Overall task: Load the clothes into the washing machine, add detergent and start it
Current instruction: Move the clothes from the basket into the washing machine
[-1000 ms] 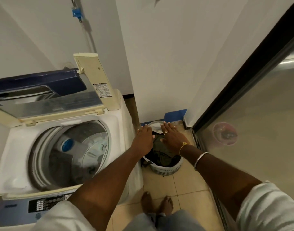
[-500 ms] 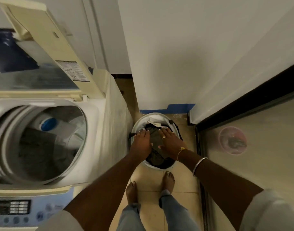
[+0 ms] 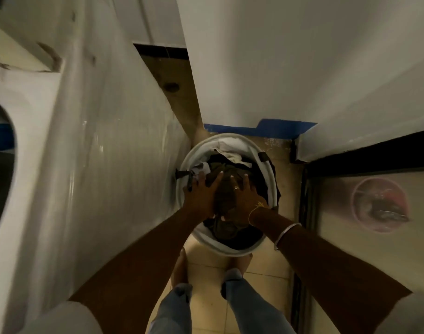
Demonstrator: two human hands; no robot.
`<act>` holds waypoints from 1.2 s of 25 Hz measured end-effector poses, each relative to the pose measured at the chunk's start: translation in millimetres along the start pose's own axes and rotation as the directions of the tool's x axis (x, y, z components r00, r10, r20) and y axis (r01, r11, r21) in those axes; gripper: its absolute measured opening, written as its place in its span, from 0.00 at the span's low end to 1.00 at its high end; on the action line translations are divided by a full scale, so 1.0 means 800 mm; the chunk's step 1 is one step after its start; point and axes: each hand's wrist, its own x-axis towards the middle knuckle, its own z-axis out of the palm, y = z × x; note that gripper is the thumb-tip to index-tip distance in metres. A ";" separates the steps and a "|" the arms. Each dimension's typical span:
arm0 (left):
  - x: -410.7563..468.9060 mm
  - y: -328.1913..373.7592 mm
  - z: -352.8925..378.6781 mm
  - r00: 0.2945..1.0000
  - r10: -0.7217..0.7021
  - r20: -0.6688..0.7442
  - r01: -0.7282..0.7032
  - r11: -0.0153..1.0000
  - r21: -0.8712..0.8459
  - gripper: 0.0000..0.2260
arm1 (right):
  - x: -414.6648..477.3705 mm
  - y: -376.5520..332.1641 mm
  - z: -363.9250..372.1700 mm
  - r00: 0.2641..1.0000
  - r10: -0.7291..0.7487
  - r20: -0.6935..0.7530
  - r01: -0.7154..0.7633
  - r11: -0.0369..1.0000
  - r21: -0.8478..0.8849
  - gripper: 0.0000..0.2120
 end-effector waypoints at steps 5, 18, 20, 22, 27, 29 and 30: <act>0.077 0.005 0.017 0.999 0.030 0.034 -0.036 0.980 0.193 0.56 | 0.044 0.008 0.043 0.995 -0.023 -0.098 0.020 0.999 -0.036 0.48; -0.083 0.049 -0.122 0.962 0.018 -0.273 -0.114 0.932 -0.343 0.19 | -0.125 -0.060 -0.098 0.838 0.078 -0.540 0.173 0.900 0.399 0.08; -0.124 0.059 -0.168 0.948 -0.023 -0.317 -0.107 0.916 -0.386 0.16 | -0.172 -0.082 -0.127 0.804 0.055 -0.592 0.212 0.904 0.372 0.08; -0.169 0.071 -0.212 0.948 -0.019 -0.318 -0.125 0.897 -0.423 0.17 | -0.222 -0.105 -0.155 0.773 0.025 -0.634 0.251 0.905 0.343 0.05; -0.284 0.079 -0.325 0.908 -0.100 -0.408 -0.161 0.813 -0.559 0.07 | -0.339 -0.172 -0.226 0.735 0.069 -0.674 0.430 0.721 0.543 0.06; -0.340 0.065 -0.376 0.880 -0.131 -0.456 -0.186 0.789 -0.585 0.06 | -0.382 -0.212 -0.254 0.725 0.036 -0.688 0.526 0.615 0.587 0.03; -0.365 0.054 -0.397 0.863 -0.144 -0.485 -0.201 0.782 -0.590 0.07 | -0.399 -0.235 -0.269 0.720 -0.001 -0.694 0.575 0.561 0.595 0.04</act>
